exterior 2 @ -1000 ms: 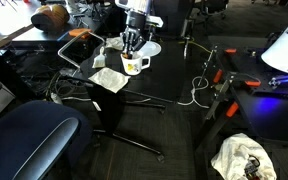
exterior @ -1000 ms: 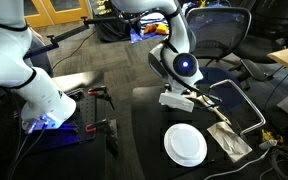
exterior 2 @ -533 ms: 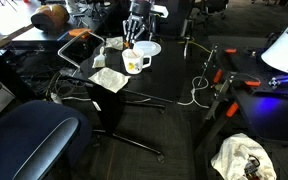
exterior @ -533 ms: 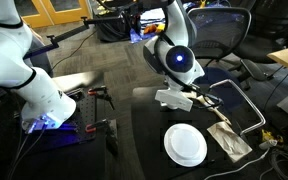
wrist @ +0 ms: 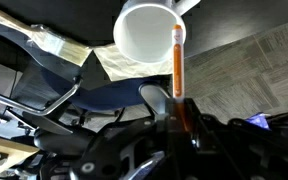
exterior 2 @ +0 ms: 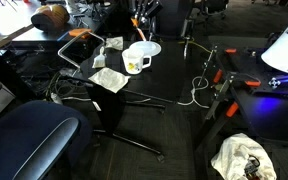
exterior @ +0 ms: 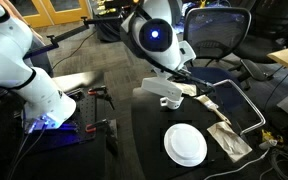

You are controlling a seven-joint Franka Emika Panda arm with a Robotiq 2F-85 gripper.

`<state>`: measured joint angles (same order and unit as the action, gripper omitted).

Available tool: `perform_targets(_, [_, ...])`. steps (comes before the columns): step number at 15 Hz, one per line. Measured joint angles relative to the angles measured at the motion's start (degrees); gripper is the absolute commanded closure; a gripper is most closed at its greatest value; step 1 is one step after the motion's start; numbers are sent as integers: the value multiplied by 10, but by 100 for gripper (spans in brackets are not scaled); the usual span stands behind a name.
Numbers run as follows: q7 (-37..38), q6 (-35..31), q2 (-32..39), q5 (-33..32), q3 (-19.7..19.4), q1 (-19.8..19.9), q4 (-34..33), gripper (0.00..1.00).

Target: Pick the marker from the cup and put it on the table

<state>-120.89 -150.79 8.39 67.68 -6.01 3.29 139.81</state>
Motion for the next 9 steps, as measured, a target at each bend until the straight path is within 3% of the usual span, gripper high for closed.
perform_targets(4, [73, -7, -64, -76, 0, 0, 51, 97])
perform_targets(9, [174, -54, -68, -171, -5, 1, 80, 97])
